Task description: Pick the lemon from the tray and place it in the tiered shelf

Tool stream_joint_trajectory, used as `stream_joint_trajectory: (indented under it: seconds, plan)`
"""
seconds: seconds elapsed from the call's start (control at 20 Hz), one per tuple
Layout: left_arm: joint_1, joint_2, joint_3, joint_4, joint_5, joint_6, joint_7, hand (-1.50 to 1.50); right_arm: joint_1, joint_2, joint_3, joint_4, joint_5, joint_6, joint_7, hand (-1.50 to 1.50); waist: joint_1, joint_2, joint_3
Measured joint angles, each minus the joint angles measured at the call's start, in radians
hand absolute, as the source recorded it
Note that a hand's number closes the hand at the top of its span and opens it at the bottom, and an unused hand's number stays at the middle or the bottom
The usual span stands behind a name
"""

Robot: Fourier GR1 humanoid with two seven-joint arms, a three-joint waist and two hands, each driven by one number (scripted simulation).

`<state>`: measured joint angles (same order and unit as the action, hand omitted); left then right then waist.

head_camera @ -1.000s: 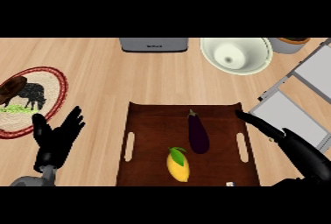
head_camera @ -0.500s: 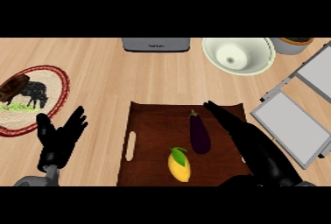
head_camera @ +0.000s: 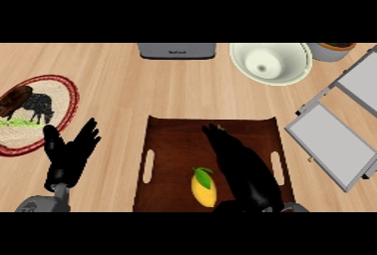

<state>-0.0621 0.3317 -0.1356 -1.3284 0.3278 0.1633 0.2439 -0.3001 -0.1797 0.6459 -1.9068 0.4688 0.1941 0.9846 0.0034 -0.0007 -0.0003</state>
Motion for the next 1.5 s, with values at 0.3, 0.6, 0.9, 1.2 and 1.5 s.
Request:
stream_joint_trajectory:
  seconds: [0.3, 0.6, 0.9, 1.2, 1.5]
  plan:
    - [0.012, 0.0, 0.029, 0.0, -0.011, -0.025, -0.004, 0.0, 0.026, 0.049, 0.047, 0.06, 0.091, 0.005, 0.017, -1.5, -0.001, 0.0, 0.0]
    - [0.024, -0.01, 0.053, 0.001, -0.027, -0.053, -0.012, 0.0, 0.064, 0.072, 0.06, 0.053, 0.181, 0.017, 0.03, -1.5, -0.003, -0.001, 0.001]
    - [0.027, -0.026, 0.079, -0.011, -0.048, -0.069, -0.008, 0.0, 0.117, 0.109, 0.081, 0.118, 0.275, 0.001, -0.009, -1.5, -0.003, -0.001, 0.001]
    - [0.026, -0.052, 0.091, -0.009, -0.078, -0.08, 0.003, 0.0, 0.098, 0.153, 0.048, 0.231, 0.336, -0.014, -0.039, -1.5, -0.001, -0.001, 0.001]
    - [0.016, -0.075, 0.111, -0.031, -0.102, -0.082, 0.037, 0.0, 0.101, 0.167, 0.035, 0.32, 0.4, -0.051, -0.078, -1.5, -0.001, 0.0, 0.001]
